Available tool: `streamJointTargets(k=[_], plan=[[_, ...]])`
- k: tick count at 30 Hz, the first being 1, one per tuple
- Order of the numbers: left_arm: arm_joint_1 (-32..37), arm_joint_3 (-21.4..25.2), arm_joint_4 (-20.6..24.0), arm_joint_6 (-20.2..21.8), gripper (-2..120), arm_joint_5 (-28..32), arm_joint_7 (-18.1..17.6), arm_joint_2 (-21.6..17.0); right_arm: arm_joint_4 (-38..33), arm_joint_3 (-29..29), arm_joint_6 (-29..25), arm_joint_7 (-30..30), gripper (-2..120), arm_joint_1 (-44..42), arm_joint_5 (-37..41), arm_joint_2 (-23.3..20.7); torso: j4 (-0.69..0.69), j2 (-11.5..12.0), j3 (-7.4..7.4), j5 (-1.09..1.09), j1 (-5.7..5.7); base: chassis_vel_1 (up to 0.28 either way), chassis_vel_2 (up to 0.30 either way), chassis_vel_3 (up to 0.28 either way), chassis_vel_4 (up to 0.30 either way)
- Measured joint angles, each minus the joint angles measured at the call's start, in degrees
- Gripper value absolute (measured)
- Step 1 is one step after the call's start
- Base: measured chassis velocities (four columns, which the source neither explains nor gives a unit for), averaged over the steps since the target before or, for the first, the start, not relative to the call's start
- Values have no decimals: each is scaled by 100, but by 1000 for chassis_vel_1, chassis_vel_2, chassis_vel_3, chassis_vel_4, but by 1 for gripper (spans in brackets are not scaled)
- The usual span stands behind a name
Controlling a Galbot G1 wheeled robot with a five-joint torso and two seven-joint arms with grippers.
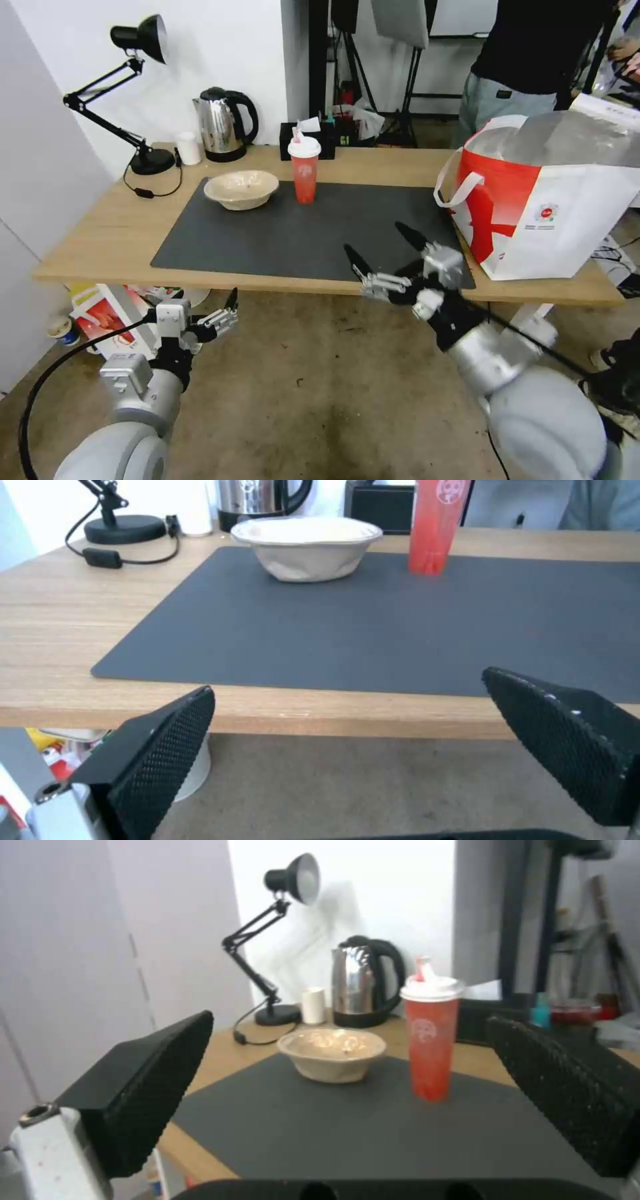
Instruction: Pick up the trash from the table and place it into the takeout bag.
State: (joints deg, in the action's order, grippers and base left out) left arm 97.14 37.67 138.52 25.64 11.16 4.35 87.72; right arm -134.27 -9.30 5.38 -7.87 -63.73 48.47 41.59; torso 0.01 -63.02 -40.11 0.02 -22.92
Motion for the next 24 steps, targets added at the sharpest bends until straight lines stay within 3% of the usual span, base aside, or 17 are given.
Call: streamJointTargets(k=[7, 14, 24], plan=[[-29, 4, -11, 0, 100, -24, 2, 45, 674, 422, 800, 335, 100, 1465, 956, 96, 0, 0, 0, -1, 0, 0, 0, 0, 0], [-46, 4, -23, 0, 100, -26, 3, 55, 837, 620, 1064, 318, 100, 1811, 1083, 186, -2, 0, 0, -1, 0, 0, 0, 0, 0], [-32, -9, -23, 9, 100, -37, 5, 54, 1960, 1452, 1838, -492, 100, 3346, 1201, 642, -1, 0, 0, -2, -1, 0, 0, 0, 0]])
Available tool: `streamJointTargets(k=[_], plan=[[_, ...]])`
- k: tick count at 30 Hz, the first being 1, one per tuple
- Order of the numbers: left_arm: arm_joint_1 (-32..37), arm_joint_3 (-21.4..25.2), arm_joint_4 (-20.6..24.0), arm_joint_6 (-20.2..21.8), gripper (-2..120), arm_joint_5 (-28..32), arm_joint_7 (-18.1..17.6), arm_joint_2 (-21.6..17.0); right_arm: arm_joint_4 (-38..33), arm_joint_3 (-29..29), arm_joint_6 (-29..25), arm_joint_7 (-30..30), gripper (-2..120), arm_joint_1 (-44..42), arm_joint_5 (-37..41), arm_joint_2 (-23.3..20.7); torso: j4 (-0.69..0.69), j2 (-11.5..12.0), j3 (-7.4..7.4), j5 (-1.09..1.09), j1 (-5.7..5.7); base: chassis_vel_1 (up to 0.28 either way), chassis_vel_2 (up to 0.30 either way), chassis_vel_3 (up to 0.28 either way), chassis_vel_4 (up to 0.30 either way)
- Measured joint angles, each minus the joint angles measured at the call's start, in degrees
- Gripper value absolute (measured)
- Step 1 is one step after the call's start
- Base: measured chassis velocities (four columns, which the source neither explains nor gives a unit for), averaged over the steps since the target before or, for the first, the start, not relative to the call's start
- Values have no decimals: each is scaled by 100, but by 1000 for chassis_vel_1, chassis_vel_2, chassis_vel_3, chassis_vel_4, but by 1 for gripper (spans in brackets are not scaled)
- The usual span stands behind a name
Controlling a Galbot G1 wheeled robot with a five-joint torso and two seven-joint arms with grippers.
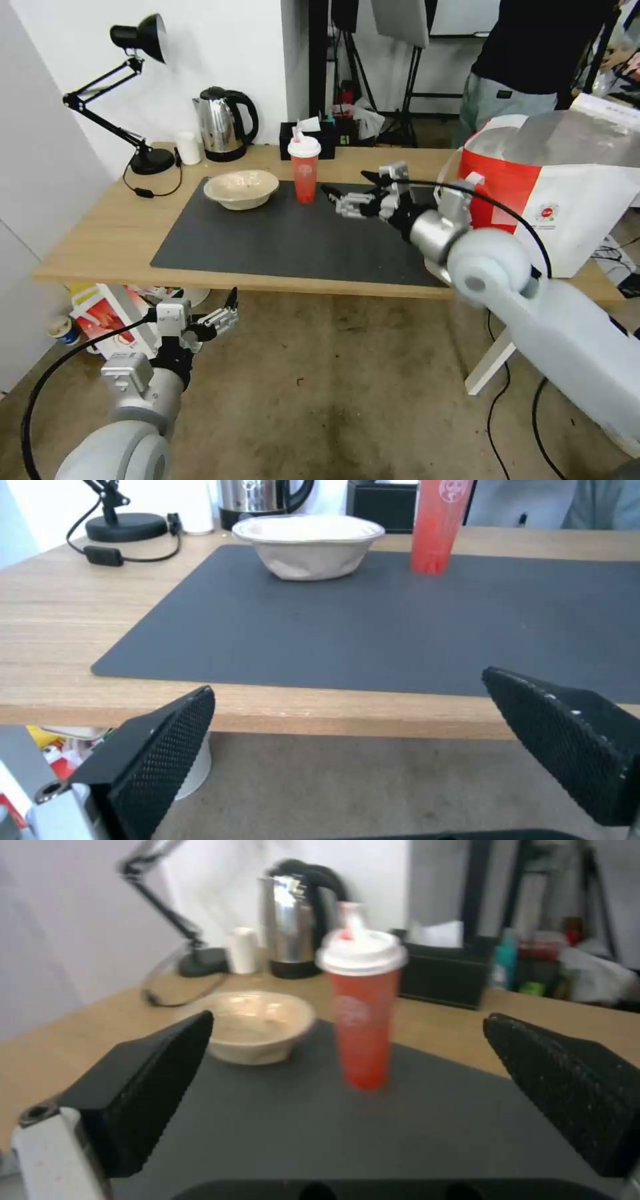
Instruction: Pick up the trash from the table and place it into the takeout bag.
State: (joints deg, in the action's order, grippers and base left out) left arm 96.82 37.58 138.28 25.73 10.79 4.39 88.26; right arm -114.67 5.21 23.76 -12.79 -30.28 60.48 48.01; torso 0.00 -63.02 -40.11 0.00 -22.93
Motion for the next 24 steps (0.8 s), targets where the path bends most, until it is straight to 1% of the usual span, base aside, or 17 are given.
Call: streamJointTargets(k=[2, 3, 5, 7, 8, 10, 11, 13, 14, 16, 24], plan=[[-1, -9, 0, 6, 100, -10, 0, 1, 252, 86, 108, -202, 100, 227, -2, 129, 0, 0, 0, 1, 0, 0, 0, 0, 0], [-1, -9, 0, 6, 100, -10, 0, 1, 252, 86, 108, -202, 100, 227, -2, 129, 0, 0, 0, 1, 0, 0, 0, 0, 0], [-14, -26, -8, 12, 100, -32, 0, 1, 617, 208, 285, -445, 100, 485, -6, 349, -1, 0, 0, 1, 0, 0, 0, 0, 0], [-21, -43, -25, 13, 100, -60, 0, 4, 978, 304, 396, -544, 100, 666, -18, 594, 0, 0, 0, 1, 0, 0, 0, 0, 0], [-21, -43, -25, 13, 100, -60, 0, 4, 978, 304, 396, -544, 100, 666, -18, 594, 0, 0, 0, 1, 0, 0, 0, 0, 0], [-20, -62, -33, 13, 100, -89, 0, 14, 1375, 405, 475, -563, 100, 834, -44, 861, 0, 0, 0, 1, 1, 0, 0, 0, 0], [-20, -62, -33, 13, 100, -89, 0, 14, 1375, 405, 475, -563, 100, 834, -44, 861, 0, 0, 0, 1, 1, 0, 0, 0, 0], [-16, -69, -36, 13, 100, -105, 0, 18, 1869, 525, 487, -552, 100, 1016, -156, 1172, 0, 0, 0, 1, 0, 0, 0, 0, 0], [-16, -69, -36, 13, 100, -105, 0, 18, 1869, 525, 487, -552, 100, 1016, -156, 1172, 0, 0, 0, 1, 0, 0, 0, 0, 0], [-14, -68, -39, 13, 100, -108, 0, 19, 2180, 591, 487, -521, 100, 1127, -205, 1371, 1, 0, 0, 2, 0, 0, 0, 0, 0], [-7, -60, -40, 10, 100, -110, 0, 18, 2699, 715, 501, -370, 100, 1323, -366, 1712, 0, 0, 0, 1, 1, 0, 0, 0, 0]])
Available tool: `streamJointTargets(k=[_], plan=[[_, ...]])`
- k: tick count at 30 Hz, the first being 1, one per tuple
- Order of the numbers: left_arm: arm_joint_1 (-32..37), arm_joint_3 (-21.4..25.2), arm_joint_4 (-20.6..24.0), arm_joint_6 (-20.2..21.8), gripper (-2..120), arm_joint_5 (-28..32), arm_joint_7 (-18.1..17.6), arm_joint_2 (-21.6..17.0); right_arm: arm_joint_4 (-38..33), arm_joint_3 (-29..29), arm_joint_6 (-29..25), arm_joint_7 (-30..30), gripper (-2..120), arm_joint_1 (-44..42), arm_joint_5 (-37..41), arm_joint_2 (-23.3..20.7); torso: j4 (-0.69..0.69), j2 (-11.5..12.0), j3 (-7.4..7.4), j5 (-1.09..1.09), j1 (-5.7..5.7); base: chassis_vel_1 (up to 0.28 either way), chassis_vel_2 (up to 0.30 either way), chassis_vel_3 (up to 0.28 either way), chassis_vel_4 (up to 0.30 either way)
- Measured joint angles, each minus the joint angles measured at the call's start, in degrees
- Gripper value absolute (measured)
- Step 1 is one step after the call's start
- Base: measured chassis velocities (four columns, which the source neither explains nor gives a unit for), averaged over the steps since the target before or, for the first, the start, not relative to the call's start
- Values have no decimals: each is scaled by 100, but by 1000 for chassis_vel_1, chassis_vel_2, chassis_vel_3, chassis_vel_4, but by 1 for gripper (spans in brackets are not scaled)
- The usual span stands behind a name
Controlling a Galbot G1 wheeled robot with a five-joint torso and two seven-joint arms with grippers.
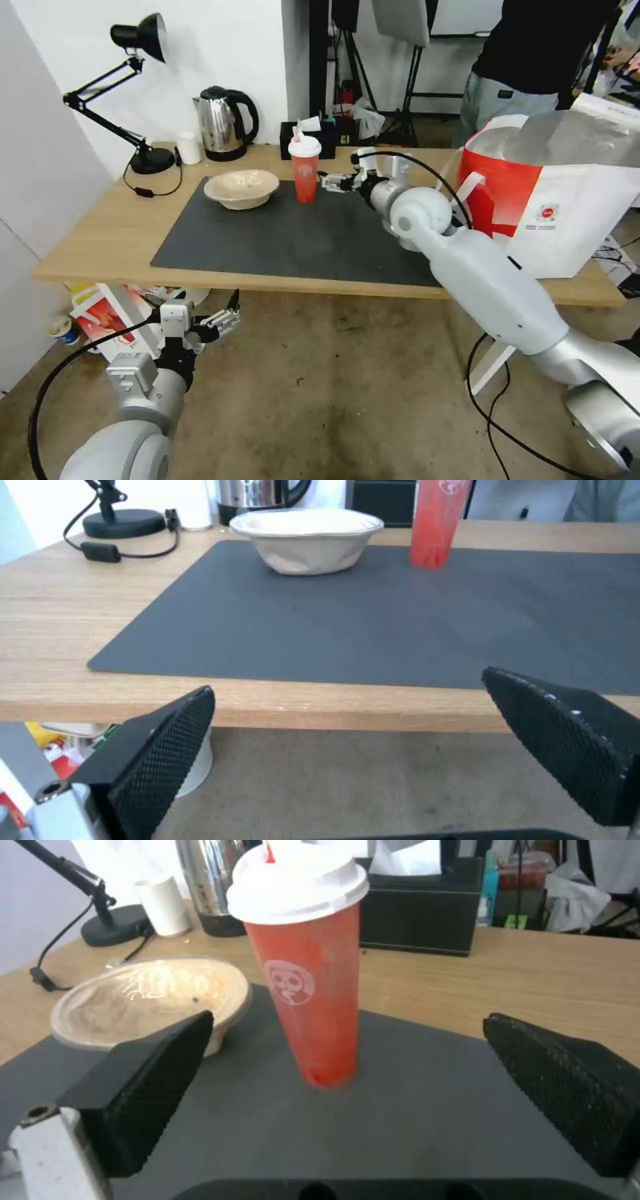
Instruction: Pick up the trash from the table and place it into the takeout bag.
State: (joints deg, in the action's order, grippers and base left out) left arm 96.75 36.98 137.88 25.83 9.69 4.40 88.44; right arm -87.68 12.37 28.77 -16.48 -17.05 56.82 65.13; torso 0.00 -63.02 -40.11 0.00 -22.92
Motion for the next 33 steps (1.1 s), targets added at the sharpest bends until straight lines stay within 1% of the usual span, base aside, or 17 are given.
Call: streamJointTargets(k=[4, 8, 25, 33], plan=[[-1, -5, 1, -2, 100, -4, 0, 4, 191, 54, 25, 49, 100, 140, -52, 154, 0, 0, 0, 0, 0, 0, 0, 0, 0], [16, -4, 9, -7, 100, -8, -1, 6, 214, 66, 100, 62, 100, 200, -63, 229, 1, -1, 0, 0, 0, 0, 0, 0, 0], [44, 0, 39, -15, 100, -47, -10, 47, 172, 221, 248, 137, 100, 344, -80, 241, 0, -1, 0, 0, 0, 0, 0, 0, 0], [78, -3, 56, -22, 100, -88, -12, 99, 257, 272, 251, 139, 100, 354, -113, 365, 0, -1, 0, 0, 0, 0, 0, 0, 0]])
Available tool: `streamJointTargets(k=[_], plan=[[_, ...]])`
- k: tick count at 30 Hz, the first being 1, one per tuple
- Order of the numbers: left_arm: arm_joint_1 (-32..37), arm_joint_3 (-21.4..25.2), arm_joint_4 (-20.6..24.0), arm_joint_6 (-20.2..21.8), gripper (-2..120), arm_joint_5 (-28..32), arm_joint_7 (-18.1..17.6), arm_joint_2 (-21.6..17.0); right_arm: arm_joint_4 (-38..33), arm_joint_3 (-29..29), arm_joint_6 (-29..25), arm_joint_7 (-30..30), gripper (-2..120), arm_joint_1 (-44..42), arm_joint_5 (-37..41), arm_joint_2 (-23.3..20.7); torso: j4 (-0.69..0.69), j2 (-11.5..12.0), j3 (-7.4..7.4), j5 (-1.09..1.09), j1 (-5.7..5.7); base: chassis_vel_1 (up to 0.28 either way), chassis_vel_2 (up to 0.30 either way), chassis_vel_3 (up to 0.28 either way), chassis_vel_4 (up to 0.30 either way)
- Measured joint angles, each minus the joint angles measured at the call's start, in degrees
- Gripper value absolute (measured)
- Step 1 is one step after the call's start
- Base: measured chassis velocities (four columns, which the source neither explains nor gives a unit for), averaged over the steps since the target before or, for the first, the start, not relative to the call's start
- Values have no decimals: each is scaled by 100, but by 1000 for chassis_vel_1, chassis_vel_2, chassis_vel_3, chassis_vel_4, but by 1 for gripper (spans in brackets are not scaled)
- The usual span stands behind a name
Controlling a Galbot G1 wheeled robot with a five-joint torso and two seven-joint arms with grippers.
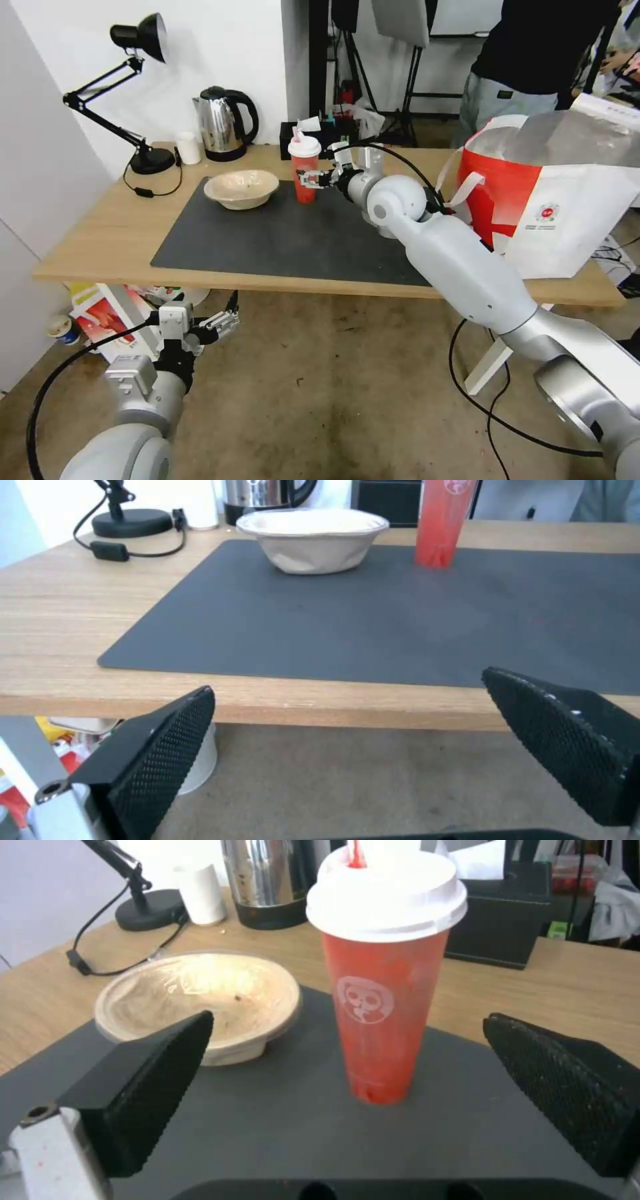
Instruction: Pick up the trash from the table and place it into the takeout bag.
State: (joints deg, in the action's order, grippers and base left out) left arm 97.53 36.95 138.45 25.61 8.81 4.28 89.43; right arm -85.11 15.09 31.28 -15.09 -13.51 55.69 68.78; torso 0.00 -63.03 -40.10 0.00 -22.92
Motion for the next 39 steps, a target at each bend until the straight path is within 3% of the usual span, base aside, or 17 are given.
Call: streamJointTargets(k=[39], plan=[[38, -23, 30, -42, 100, -53, 7, 57, 687, 8, -38, 84, 100, 211, -172, 323, -1, 0, 0, 0, 0, 0, 0, 0, 0]])
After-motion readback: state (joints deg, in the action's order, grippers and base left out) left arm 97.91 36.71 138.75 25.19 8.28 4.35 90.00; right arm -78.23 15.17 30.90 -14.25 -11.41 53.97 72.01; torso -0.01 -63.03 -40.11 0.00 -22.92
